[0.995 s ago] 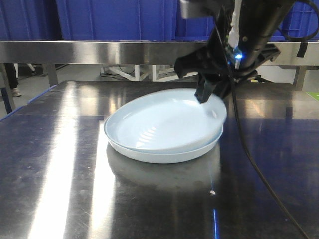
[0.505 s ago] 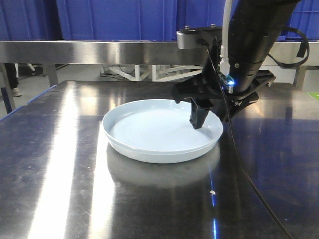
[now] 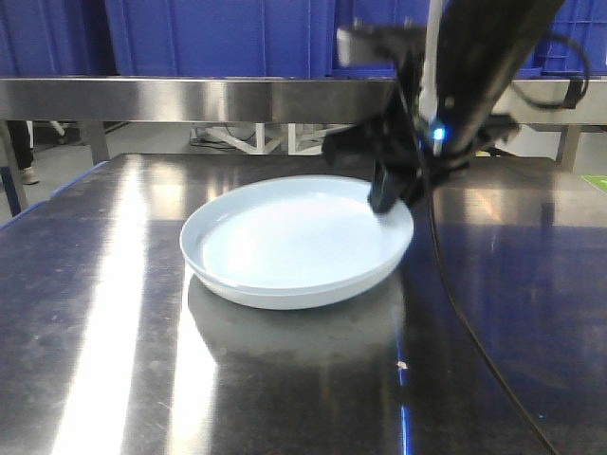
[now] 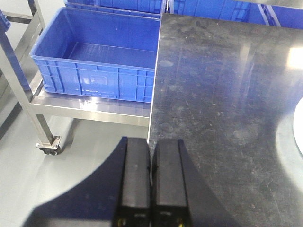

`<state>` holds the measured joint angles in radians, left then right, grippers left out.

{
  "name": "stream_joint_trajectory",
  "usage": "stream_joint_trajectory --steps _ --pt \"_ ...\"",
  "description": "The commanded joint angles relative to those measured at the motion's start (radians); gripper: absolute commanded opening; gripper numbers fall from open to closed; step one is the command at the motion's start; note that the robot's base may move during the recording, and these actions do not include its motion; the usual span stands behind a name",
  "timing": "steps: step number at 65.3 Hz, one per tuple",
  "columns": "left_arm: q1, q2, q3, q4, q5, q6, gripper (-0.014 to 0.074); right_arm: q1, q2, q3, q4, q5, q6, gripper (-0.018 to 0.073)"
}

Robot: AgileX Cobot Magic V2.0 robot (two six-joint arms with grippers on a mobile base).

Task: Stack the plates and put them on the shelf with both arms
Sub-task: 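Grip the stacked plates' rim with the right gripper and lift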

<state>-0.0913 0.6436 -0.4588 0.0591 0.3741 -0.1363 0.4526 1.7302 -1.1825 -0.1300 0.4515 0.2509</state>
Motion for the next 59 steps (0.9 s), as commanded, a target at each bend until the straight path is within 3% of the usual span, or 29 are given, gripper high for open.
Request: stream_joint_trajectory --steps 1,14,34,59 --pt "-0.009 -0.002 -0.028 0.001 -0.075 -0.006 0.0085 -0.024 -0.153 -0.019 -0.033 -0.063 -0.015 0.0057" --pt "-0.009 -0.002 -0.028 0.001 -0.075 -0.006 0.0085 -0.114 -0.387 0.057 -0.033 -0.084 -0.015 0.0057" --pt "-0.009 -0.002 -0.028 0.001 -0.075 -0.006 0.0085 -0.279 -0.793 0.32 -0.034 -0.087 -0.015 0.0057" --pt "-0.009 -0.002 -0.028 0.001 -0.075 -0.006 0.0085 -0.296 -1.194 0.587 -0.034 -0.046 -0.015 0.0057"
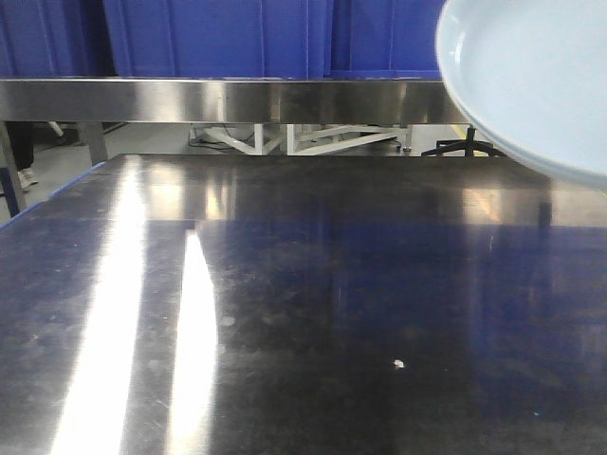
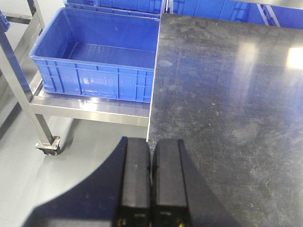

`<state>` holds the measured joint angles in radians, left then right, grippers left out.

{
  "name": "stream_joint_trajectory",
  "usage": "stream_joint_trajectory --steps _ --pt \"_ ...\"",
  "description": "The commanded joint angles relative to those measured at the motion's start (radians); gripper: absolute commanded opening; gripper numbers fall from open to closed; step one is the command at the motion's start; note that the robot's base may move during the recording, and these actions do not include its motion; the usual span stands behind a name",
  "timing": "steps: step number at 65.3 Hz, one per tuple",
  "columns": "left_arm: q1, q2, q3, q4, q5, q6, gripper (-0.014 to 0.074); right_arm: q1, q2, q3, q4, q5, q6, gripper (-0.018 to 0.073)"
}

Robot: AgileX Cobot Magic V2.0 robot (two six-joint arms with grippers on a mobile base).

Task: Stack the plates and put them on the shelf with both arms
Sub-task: 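Grip the stacked plates' rim with the right gripper and lift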

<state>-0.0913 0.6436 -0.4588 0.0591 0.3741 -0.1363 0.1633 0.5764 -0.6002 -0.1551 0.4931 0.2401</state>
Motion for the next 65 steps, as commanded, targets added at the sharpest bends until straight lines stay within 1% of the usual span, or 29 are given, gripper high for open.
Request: stream_joint_trajectory --steps 1,65 --pt "-0.009 -0.002 -0.028 0.001 -0.075 -0.006 0.0085 -0.007 -0.046 0.007 -0.009 -0.089 -0.004 0.0057" --pt "-0.009 -0.002 -0.028 0.001 -0.075 -0.006 0.0085 -0.007 -0.064 0.02 -0.009 -0.093 -0.004 0.0057"
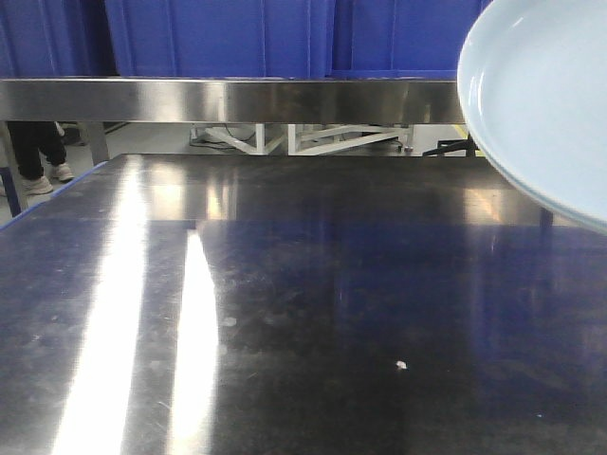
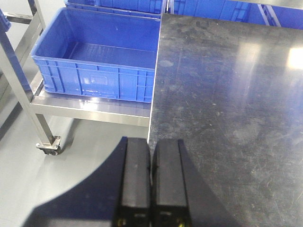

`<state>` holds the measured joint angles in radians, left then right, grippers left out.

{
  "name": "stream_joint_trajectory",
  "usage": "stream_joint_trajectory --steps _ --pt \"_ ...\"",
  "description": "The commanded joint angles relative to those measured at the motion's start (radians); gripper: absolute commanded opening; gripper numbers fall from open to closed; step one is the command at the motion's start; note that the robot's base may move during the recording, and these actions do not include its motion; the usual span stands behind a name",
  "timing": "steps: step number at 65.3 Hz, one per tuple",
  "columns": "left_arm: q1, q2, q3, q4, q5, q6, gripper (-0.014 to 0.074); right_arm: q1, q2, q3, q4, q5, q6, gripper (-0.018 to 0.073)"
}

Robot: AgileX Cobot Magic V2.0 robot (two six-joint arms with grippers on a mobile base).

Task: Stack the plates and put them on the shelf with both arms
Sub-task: 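Grip the stacked plates' rim with the right gripper and lift, then turn the base away from the table holding the plate stack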

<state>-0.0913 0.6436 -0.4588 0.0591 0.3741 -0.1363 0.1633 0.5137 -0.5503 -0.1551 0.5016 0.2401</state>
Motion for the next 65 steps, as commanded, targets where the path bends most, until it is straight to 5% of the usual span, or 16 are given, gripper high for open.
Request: stream_joint_trajectory --steps 1,65 --pt "-0.009 -0.002 -0.028 0.001 -0.075 -0.006 0.0085 -0.007 -0.002 -0.03 -0.009 -0.101 -0.004 0.0057" --pt "-0.009 -0.002 -0.028 0.001 -0.075 -0.006 0.0085 -0.007 -0.002 -0.03 -0.009 -0.101 -0.004 0.0057"
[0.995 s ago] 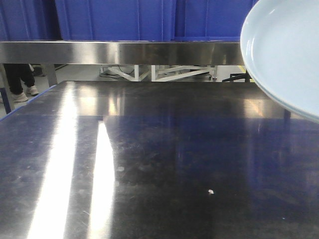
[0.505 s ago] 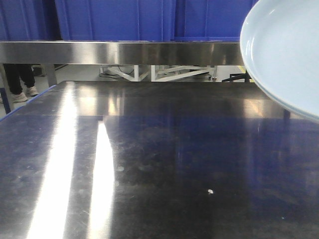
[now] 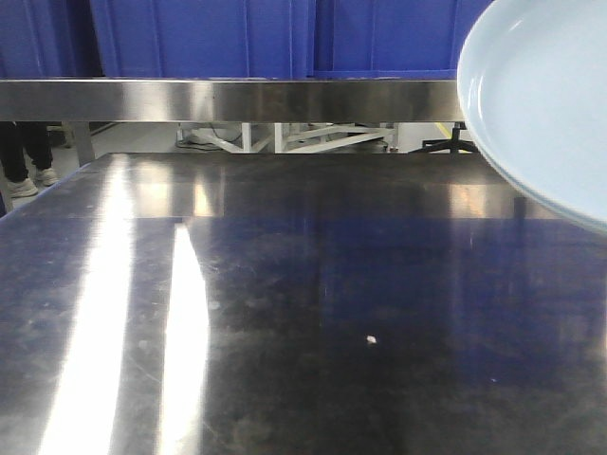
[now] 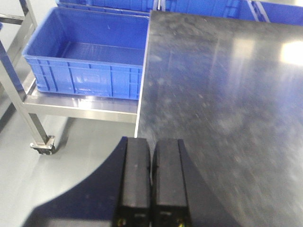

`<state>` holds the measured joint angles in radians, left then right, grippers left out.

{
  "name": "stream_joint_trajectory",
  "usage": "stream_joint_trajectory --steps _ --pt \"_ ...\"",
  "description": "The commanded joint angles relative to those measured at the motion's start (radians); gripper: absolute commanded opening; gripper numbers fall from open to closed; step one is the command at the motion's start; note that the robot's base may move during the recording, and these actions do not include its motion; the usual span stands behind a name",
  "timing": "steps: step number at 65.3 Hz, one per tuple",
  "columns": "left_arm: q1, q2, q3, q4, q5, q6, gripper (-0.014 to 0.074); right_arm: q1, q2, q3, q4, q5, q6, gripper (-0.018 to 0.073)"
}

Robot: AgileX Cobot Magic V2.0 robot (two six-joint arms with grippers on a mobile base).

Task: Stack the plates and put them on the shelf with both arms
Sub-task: 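Turn the base away from the table holding the plate stack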

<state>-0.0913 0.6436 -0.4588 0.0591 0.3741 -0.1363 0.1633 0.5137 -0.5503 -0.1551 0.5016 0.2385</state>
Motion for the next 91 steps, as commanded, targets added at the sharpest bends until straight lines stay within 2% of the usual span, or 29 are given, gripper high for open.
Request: stream_joint_trajectory --steps 1,91 --pt "-0.009 -0.002 -0.028 0.001 -0.075 -0.006 0.0085 -0.007 -0.002 -0.03 -0.009 -0.101 -0.002 0.0057" --pt "-0.009 -0.002 -0.028 0.001 -0.075 -0.006 0.0085 -0.007 -0.002 -0.03 -0.009 -0.101 -0.002 0.0057"
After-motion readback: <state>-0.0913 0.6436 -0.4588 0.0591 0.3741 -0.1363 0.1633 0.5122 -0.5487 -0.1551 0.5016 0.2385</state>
